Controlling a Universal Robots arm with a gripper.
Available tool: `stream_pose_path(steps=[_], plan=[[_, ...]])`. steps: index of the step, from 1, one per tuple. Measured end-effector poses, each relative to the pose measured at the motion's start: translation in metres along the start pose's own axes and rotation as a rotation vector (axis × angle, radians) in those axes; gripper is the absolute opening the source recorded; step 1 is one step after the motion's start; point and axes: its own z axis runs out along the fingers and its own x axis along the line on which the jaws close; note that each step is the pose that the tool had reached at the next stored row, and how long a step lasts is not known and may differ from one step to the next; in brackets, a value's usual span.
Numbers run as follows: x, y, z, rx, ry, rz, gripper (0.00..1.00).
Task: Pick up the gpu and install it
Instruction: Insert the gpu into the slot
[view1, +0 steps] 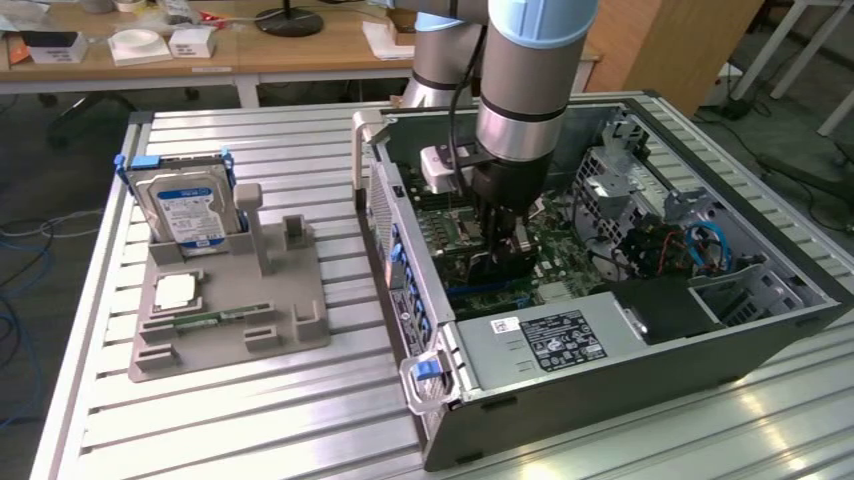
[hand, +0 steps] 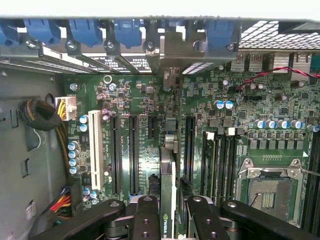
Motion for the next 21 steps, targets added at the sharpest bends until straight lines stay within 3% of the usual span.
stream_pose_path(steps=[14, 21], plan=[[0.0000, 0.0017, 0.0017, 0.0016, -0.0003, 0.000, 0.26], [0.0000, 0.0029, 0.0016, 0.0096, -0.0003, 0.000, 0.26]])
